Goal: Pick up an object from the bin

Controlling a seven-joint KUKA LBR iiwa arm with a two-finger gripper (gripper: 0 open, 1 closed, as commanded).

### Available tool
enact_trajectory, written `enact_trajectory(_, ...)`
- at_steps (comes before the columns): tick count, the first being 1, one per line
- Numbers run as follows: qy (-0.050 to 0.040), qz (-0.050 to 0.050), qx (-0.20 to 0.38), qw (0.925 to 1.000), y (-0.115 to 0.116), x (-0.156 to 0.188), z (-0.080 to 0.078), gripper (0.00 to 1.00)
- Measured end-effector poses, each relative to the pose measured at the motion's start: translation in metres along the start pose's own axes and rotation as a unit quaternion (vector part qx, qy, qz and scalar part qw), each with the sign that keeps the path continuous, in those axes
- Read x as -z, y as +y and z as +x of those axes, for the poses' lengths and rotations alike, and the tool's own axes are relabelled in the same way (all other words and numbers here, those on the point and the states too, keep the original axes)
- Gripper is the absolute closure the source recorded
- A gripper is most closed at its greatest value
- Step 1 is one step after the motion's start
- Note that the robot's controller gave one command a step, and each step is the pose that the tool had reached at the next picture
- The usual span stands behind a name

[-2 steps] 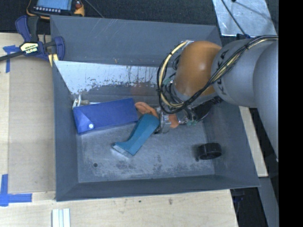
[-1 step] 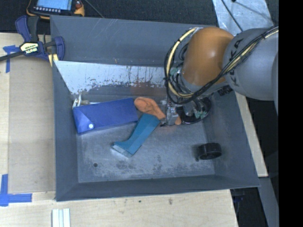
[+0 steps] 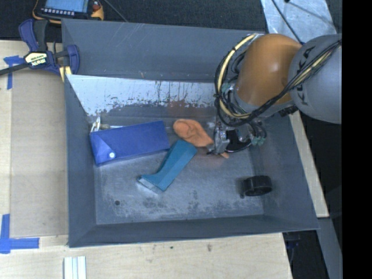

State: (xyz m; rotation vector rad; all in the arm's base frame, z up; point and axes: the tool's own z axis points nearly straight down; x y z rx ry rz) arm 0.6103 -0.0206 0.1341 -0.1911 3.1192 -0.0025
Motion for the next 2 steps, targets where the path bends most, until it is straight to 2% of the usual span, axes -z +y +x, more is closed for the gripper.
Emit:
enact_trajectory(1,0.0123,-0.002,0.0,0.9999,0.004,0.019,0.005,1.0)
enact_trajectory(2,0.0065,-0.001,0.0,1.0,-0.004,0.096,0.016,1.0)
